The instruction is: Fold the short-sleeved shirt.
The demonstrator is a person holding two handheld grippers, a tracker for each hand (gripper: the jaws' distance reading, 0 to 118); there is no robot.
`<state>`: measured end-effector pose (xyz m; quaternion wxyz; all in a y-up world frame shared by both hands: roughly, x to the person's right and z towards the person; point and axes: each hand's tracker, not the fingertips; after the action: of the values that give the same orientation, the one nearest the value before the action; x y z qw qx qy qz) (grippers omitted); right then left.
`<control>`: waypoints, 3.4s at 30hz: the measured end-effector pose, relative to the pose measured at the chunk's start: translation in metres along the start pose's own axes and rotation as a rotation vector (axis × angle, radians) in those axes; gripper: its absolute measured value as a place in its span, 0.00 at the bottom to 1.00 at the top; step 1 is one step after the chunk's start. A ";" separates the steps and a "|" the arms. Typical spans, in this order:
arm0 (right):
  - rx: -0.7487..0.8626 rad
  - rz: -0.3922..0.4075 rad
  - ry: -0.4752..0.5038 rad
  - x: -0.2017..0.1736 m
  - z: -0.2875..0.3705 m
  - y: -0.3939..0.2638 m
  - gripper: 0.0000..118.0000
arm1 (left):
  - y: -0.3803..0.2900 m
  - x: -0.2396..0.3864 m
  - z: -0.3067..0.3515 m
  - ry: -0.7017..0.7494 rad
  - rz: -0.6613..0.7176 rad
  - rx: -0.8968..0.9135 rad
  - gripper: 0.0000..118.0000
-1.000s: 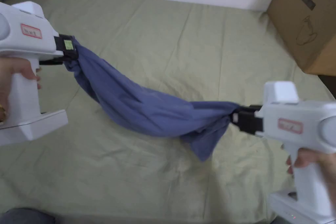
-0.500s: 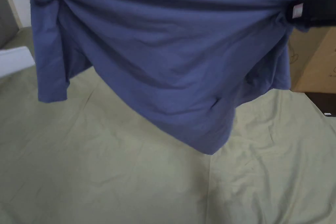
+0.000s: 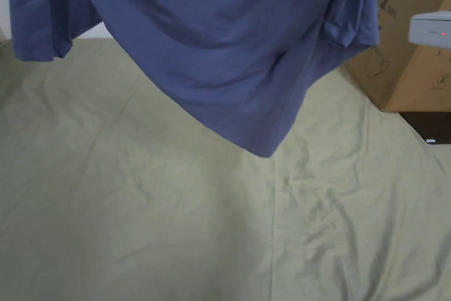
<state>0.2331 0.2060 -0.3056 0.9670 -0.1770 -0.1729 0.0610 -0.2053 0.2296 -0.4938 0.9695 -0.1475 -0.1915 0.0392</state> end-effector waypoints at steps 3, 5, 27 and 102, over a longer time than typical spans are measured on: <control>-0.008 -0.014 -0.056 0.004 -0.031 0.003 0.07 | 0.000 0.008 -0.036 0.023 0.009 -0.009 0.05; -0.017 -0.008 -0.114 0.007 -0.053 0.005 0.07 | -0.002 0.015 -0.061 0.051 0.021 -0.031 0.05; -0.211 0.035 -0.169 -0.058 -0.117 -0.208 0.07 | -0.232 0.033 -0.181 -0.012 -0.101 -0.471 0.05; 0.034 -0.193 0.065 -0.093 0.108 -0.313 0.00 | -0.349 -0.011 0.057 0.068 0.033 -0.327 0.54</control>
<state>0.1255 -0.0671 -0.1258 0.9763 -0.1452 -0.1565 -0.0356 -0.2302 -0.0895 -0.3426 0.9377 -0.3078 -0.1600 0.0186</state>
